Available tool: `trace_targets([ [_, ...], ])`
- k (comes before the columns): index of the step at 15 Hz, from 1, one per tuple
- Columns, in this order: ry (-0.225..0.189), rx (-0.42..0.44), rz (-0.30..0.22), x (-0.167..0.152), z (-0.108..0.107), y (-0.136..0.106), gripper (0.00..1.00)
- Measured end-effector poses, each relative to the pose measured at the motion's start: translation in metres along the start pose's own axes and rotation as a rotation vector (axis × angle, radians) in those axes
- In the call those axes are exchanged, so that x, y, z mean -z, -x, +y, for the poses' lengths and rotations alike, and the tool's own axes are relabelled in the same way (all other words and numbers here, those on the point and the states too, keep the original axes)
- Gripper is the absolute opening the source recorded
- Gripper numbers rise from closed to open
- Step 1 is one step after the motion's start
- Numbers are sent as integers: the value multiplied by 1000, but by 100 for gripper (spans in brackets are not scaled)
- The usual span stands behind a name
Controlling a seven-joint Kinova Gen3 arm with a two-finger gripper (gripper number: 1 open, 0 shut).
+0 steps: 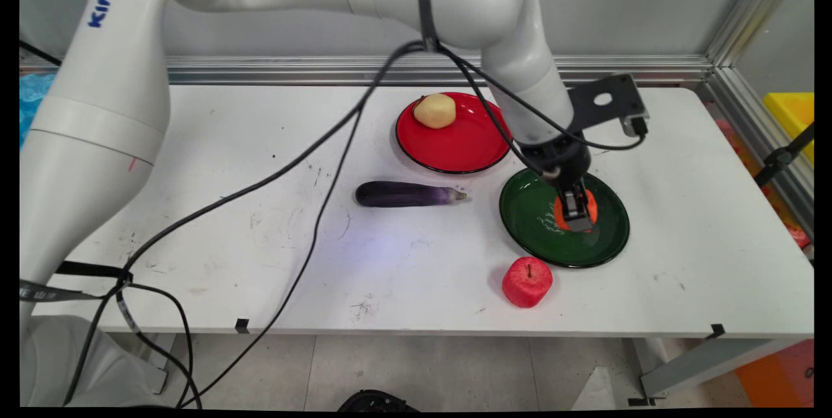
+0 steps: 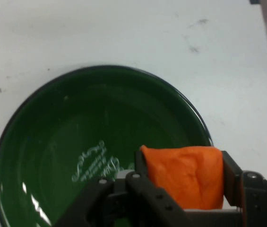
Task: Place the picked object on the table
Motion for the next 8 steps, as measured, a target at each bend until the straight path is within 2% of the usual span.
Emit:
trace_targets([
  [3,9,-9,-14,20,2,9,0],
  [8,17,-17,-43,55,8,39,0],
])
